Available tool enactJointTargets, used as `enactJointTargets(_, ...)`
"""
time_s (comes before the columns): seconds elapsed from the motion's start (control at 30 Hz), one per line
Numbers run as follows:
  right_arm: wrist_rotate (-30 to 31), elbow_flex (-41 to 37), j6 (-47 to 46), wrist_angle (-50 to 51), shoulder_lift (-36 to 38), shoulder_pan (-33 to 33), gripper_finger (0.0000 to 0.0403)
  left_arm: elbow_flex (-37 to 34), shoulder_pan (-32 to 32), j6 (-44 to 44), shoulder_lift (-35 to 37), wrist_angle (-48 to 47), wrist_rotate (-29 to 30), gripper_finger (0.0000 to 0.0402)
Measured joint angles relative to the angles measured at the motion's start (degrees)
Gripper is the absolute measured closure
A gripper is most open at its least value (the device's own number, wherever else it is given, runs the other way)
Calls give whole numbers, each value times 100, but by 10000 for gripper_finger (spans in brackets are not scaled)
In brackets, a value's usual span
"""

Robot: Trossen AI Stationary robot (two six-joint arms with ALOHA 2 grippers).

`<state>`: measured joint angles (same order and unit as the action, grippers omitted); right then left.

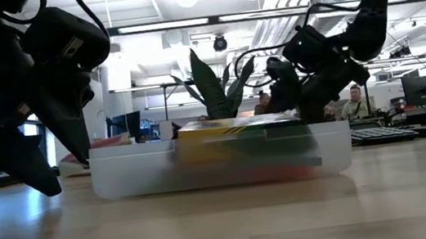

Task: Pack school essentials
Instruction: Close the blue supply box

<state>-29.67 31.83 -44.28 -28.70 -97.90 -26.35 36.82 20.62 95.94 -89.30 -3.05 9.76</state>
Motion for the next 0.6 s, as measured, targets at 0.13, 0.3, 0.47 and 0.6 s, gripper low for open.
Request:
enactJointTargets(0.13, -270, 2, -90, -348, -122, 2, 158, 0, 0, 9, 2, 0, 2, 190)
enactJointTargets(0.3, -580, 2, -78, -377, -122, 0, 158, 0, 0, 8, 2, -1, 0, 190)
enactJointTargets(0.47, -894, 2, -84, -377, -122, 4, 158, 0, -2, 7, 2, -4, 0, 190)
enactJointTargets(0.6, -925, 2, -83, -377, -122, 0, 158, 0, 8, 98, 4, 60, -291, 190)
